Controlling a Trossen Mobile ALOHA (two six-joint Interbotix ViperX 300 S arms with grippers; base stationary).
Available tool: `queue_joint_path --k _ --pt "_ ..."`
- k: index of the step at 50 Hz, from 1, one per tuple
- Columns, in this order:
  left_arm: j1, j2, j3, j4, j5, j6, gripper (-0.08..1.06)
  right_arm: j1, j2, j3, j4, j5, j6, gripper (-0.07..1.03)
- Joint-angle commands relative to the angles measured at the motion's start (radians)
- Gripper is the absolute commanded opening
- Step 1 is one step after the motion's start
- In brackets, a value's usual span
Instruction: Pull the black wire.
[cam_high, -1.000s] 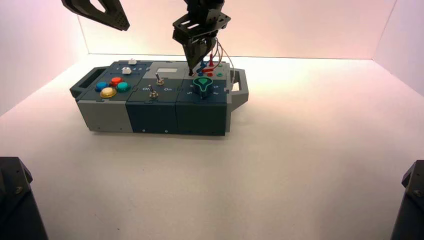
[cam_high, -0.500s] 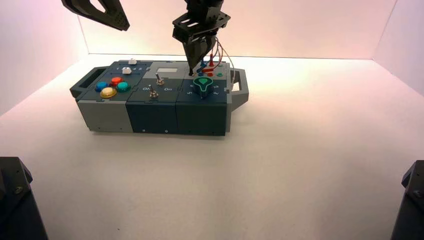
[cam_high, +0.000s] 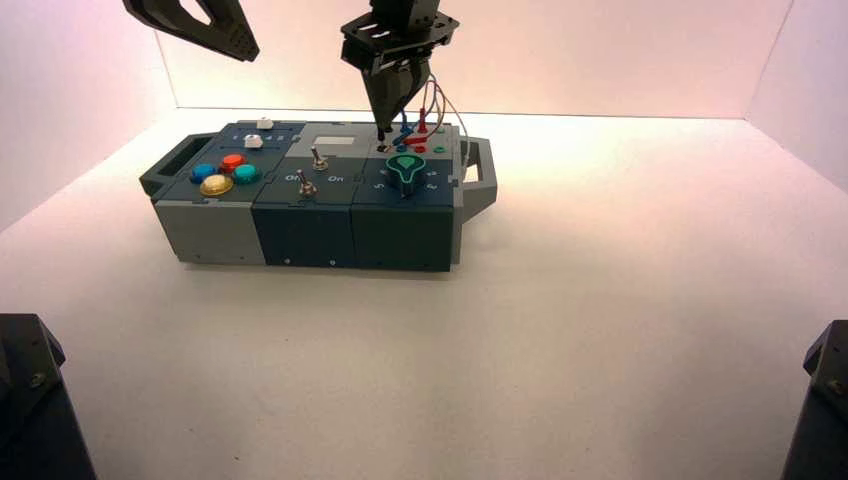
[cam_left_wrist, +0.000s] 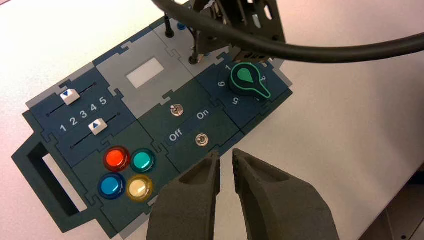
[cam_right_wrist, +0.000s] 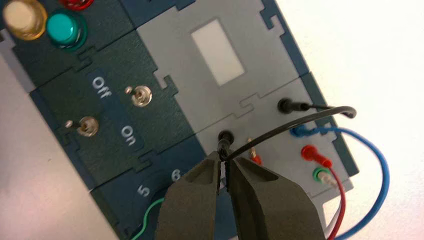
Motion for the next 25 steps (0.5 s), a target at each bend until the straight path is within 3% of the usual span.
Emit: queue_joint_path --k 1,19,25 --pt "0.005 -0.003 -0.012 -0.005 -0.005 0.002 0.16 0.005 -0.074 -0.020 0.020 0.023 -0.002 -0.01" --pt "0.005 -0.003 -0.012 -0.003 -0.005 0.002 0.16 0.005 -0.103 0.003 0.029 0.044 -0.002 -0.01" --pt "0.005 -0.003 -0.012 -0.005 -0.005 0.000 0.16 0.009 -0.115 0.009 0.044 0.048 -0.002 0.06"
